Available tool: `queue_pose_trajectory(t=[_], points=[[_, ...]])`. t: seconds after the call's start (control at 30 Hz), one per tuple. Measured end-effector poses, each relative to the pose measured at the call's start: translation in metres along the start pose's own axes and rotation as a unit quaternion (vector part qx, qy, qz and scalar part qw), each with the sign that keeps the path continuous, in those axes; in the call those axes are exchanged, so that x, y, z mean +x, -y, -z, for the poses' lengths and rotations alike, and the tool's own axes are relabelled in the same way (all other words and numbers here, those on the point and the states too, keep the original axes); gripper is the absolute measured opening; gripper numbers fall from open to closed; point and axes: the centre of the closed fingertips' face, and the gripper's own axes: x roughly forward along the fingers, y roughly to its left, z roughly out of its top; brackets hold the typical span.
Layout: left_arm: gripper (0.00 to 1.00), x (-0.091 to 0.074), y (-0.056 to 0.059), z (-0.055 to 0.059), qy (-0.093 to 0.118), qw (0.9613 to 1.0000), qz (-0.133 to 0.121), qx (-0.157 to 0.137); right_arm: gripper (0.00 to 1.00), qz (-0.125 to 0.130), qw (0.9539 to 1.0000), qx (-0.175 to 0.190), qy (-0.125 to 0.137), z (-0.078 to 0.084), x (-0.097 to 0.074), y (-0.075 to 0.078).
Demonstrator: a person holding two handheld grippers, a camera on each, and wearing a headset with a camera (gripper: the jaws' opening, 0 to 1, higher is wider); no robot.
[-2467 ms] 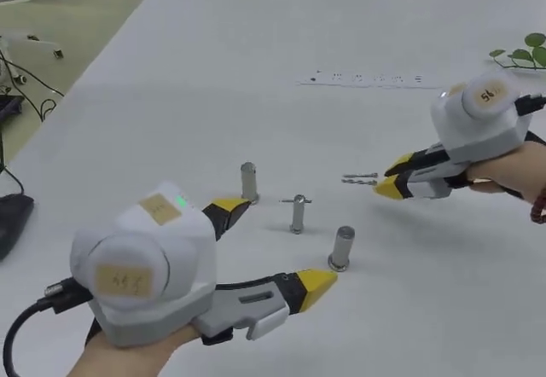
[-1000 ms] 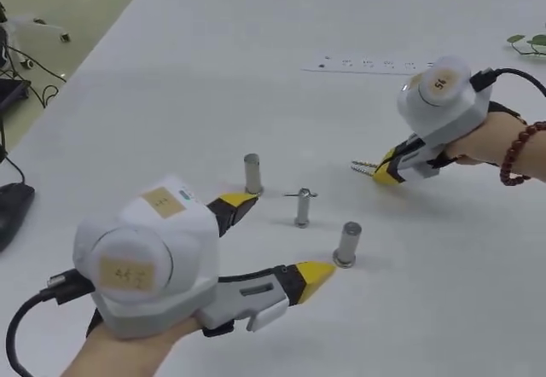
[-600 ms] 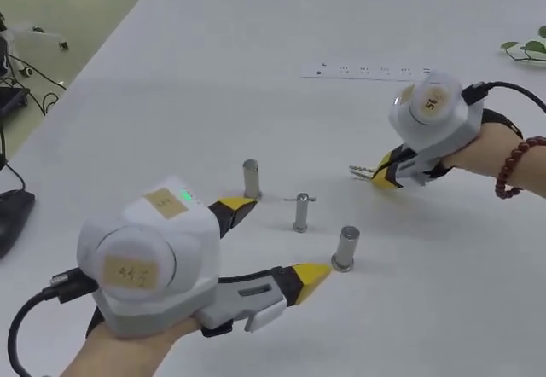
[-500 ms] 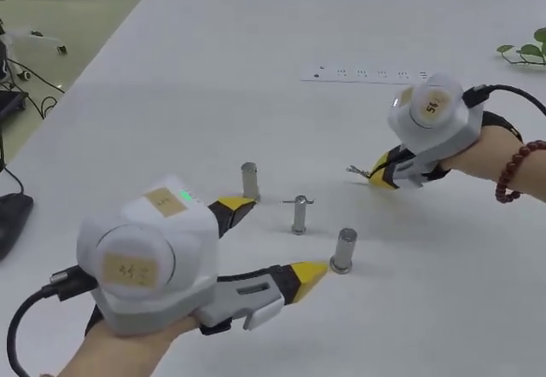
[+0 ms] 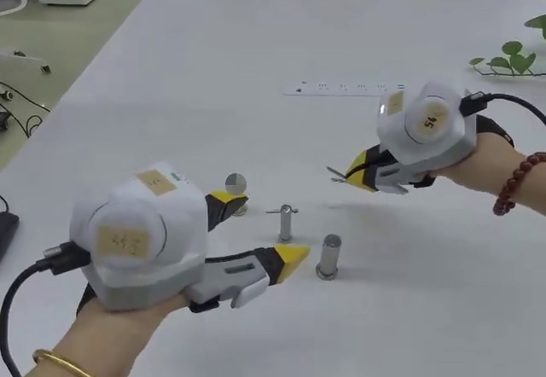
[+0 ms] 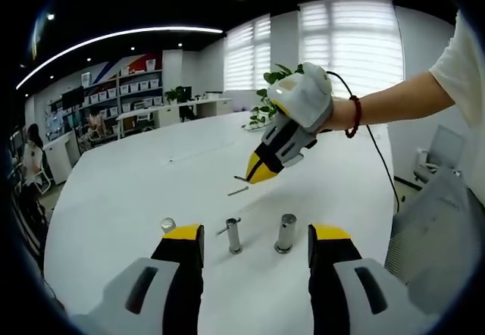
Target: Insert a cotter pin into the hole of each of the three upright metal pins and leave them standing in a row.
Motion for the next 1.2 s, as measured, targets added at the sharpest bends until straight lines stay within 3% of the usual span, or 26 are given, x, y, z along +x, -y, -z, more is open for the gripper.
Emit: queue_pose_trajectory(t=[0.2, 0.4, 1.2], points=[[0.49, 0.005, -0.006, -0.007, 0.004, 0.9999, 0.003, -0.013, 0.02, 0.009, 0.9995, -0.024, 0.017, -0.015, -0.009, -0.009], [0.44, 0.010, -0.009, -0.013, 0.011, 0.9988, 0.010, -0.046, 0.02, 0.016, 0.9981, -0.052, 0.031, -0.028, -0.017, -0.018], [0.23, 0.026, 0.010, -0.023, 0.010, 0.9905, 0.064, -0.122, 0.03, 0.028, 0.9880, -0.137, 0.066, -0.058, -0.040, -0.047]])
